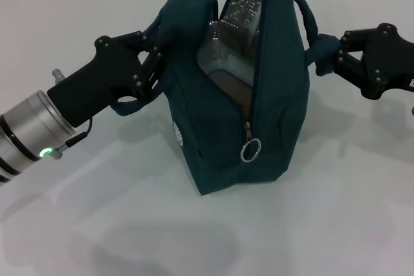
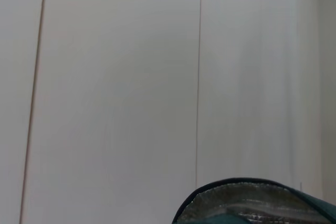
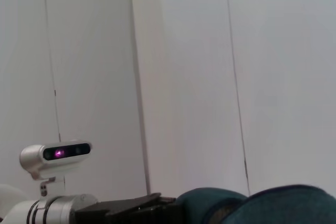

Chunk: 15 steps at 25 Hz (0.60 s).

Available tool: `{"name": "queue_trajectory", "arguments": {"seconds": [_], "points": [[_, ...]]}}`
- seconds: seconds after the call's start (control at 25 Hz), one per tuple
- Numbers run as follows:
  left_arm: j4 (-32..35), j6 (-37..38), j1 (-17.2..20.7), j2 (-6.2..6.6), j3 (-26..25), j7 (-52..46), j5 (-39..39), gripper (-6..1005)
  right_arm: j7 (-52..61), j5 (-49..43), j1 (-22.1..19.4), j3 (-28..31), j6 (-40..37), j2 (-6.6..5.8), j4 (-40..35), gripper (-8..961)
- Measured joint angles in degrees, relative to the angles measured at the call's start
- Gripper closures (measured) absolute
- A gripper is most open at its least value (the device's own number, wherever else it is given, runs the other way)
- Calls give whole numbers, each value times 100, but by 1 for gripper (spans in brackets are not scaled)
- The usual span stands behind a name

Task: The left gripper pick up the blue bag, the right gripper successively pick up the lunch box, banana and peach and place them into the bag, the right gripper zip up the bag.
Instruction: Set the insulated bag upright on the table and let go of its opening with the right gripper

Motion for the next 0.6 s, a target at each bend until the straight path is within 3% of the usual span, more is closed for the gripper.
{"name": "queue_trajectory", "arguments": {"seconds": [0.32, 0.6], "points": [[-311, 26, -41, -29, 4, 410, -231, 858, -9, -485, 145, 33, 62, 93, 143, 790], [-320, 104, 44, -25, 20, 727, -224, 841, 0, -478, 94, 121, -115, 48, 61, 760]]}}
